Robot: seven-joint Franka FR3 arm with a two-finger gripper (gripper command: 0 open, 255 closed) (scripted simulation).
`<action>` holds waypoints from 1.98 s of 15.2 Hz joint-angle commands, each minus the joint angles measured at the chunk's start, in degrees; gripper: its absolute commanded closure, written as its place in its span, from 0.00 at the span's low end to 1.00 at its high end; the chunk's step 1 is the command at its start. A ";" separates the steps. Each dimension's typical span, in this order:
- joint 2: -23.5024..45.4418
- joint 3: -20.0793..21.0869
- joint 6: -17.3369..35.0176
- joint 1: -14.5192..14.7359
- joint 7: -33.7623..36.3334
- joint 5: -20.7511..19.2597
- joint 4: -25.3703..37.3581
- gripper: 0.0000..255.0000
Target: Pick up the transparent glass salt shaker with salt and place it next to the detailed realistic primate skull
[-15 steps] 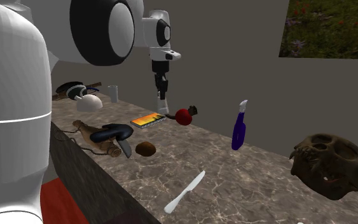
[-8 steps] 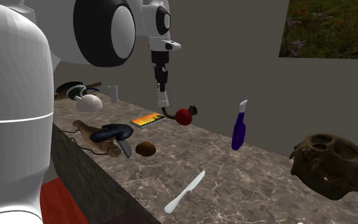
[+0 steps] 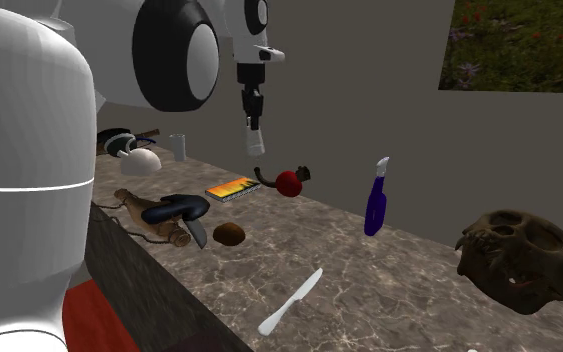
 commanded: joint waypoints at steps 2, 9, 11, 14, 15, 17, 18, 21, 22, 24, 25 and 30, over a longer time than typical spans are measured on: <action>-3.18 -0.49 0.53 -3.16 -3.00 2.10 -3.28 1.00; -12.59 -3.97 3.06 -12.04 -14.25 8.38 -13.96 1.00; -14.56 -5.32 3.35 -13.96 -17.46 9.65 -16.05 1.00; -16.92 -7.49 3.57 -16.51 -22.17 11.11 -18.54 1.00; -17.55 -8.25 3.59 -17.27 -23.71 11.49 -19.21 1.00; -18.60 -9.78 3.58 -18.74 -26.72 12.10 -20.32 1.00; -19.02 -10.53 3.55 -19.46 -28.20 12.34 -20.76 1.00; -19.85 -12.76 3.37 -21.54 -32.53 12.82 -21.64 1.00; -20.00 -13.50 3.29 -22.21 -33.94 12.91 -21.79 1.00; -20.09 -14.96 3.09 -23.51 -36.70 13.00 -21.88 1.00; -20.04 -15.68 2.97 -24.16 -38.06 13.01 -21.81 1.00; -18.87 -19.05 2.21 -27.37 -44.60 12.79 -20.41 1.00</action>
